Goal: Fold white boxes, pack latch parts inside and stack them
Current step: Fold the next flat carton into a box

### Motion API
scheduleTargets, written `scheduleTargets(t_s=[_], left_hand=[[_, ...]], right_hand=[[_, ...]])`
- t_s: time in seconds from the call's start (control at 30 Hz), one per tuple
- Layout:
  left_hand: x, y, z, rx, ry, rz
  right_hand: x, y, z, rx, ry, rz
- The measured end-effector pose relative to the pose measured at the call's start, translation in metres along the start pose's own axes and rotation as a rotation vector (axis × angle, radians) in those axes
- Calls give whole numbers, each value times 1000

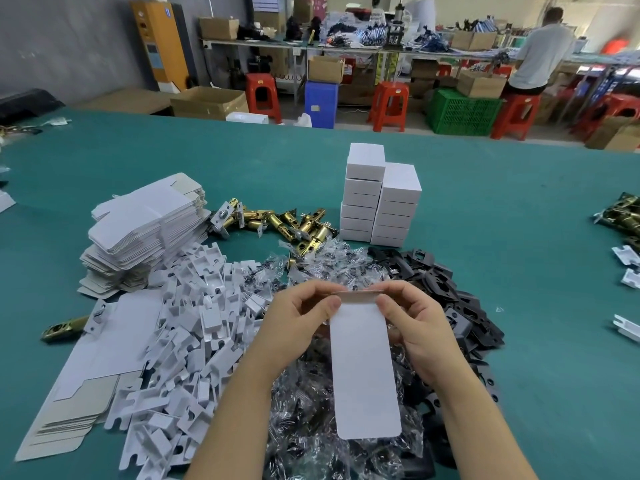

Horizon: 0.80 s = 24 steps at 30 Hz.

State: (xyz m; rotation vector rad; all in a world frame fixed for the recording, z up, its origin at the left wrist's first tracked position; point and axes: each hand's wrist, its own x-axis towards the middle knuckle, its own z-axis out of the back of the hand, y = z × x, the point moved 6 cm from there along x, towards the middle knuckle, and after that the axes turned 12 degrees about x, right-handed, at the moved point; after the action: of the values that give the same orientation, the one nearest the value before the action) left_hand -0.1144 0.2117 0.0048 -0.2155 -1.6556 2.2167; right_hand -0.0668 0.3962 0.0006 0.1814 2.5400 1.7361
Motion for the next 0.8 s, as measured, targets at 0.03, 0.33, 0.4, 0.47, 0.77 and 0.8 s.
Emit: scheduleTargets(t_s=[0.03, 0.33, 0.4, 0.47, 0.77, 0.8], left_hand=[[-1, -1, 0, -9, 0, 11], [0, 5, -1, 21, 17, 94], [-2, 3, -2, 31, 52, 79], [-3, 1, -3, 25, 81, 82], [-4, -1, -5, 63, 75, 70], [-4, -1, -7, 75, 84, 58]], right_hand=[[0, 0, 0, -9, -4, 4], [-6, 2, -7, -208, 21, 70], [-6, 5, -9, -192, 27, 76], [-6, 4, -10, -177, 41, 45], [-3, 0, -9, -201, 50, 0], [-3, -1, -10, -194, 58, -4]])
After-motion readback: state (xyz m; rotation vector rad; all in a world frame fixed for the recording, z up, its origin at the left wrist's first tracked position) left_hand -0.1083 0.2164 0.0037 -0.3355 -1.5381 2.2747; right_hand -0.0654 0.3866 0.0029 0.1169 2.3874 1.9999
